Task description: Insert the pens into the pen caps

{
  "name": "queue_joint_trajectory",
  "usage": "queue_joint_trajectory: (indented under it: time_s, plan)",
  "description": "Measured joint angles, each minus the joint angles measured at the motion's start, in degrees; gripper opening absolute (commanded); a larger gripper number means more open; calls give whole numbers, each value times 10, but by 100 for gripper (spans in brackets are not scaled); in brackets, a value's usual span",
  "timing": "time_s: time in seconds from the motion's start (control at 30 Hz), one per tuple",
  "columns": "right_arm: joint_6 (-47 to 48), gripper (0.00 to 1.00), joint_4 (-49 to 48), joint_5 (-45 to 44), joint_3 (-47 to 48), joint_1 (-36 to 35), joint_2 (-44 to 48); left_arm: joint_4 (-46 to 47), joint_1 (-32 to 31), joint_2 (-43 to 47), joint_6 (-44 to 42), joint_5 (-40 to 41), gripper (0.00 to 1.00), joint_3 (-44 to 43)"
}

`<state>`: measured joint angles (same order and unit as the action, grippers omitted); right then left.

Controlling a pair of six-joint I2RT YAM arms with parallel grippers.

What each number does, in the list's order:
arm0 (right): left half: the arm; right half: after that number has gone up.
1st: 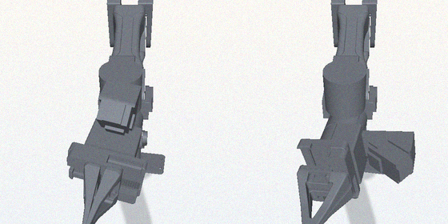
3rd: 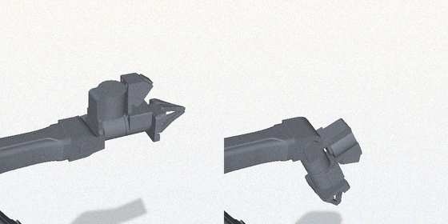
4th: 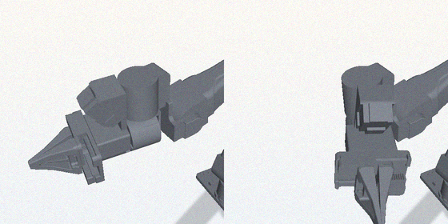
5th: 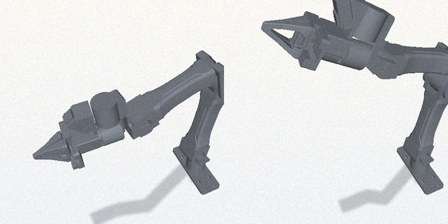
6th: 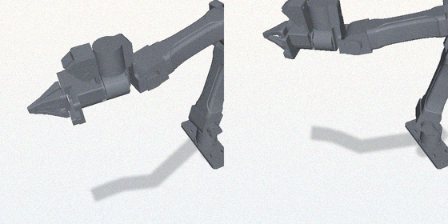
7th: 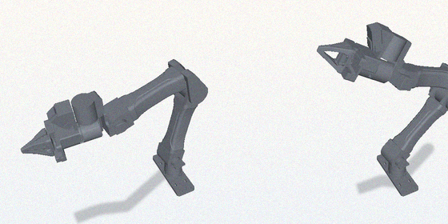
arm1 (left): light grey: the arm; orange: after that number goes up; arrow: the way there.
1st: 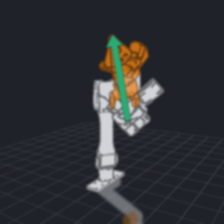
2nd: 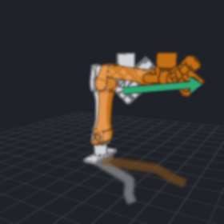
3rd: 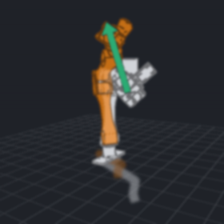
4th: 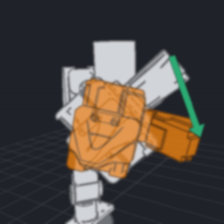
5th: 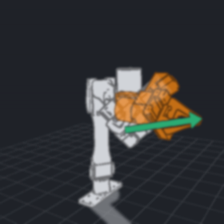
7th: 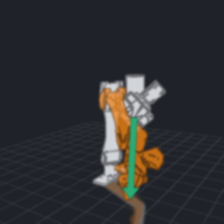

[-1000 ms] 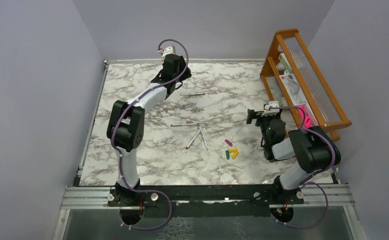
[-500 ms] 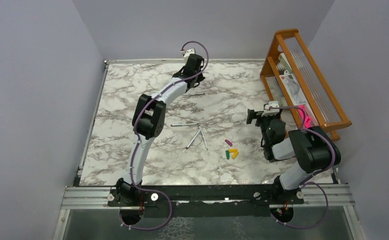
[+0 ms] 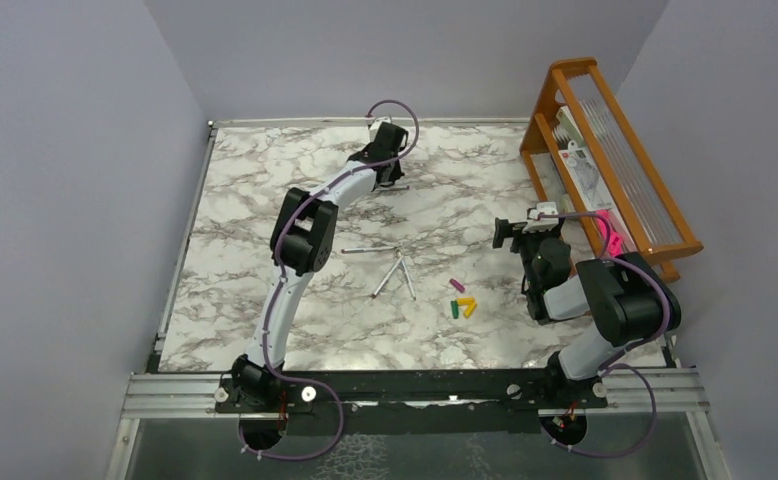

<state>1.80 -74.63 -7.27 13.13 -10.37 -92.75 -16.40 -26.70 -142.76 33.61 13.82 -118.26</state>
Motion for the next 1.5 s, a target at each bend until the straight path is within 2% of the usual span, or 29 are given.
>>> queue_joint_trajectory:
  time_s: [0.37, 0.57, 0.73, 0.87, 1.03, 1.2, 1.33, 1.43, 1.5]
  plan:
    - [0, 100, 0, 0, 0, 0, 0, 22, 0, 80, -19, -1, 3, 130]
    - [0, 100, 0, 0, 0, 0, 0, 25, 0, 139, -33, -5, 2, 217]
    - [0, 100, 9, 1, 0, 0, 8, 22, 0, 168, -46, -9, 2, 258]
    - [10, 100, 102, 22, 11, 0, 104, 23, 0, 180, -53, -16, 2, 275]
    - [10, 100, 171, 92, 38, 0, 252, 33, 0, 198, -57, -29, 2, 304]
    - [15, 100, 258, 181, 92, -1, 329, 54, 0, 219, -57, -39, 2, 342]
    - [-27, 100, 333, 229, 134, -4, 343, 67, 0, 237, -57, -46, 5, 370]
    - [-69, 100, 404, 257, 199, -5, 308, 76, 0, 246, -60, -56, 8, 385]
    - [-94, 100, 416, 287, 222, -5, 278, 86, 0, 253, -62, -64, 10, 394]
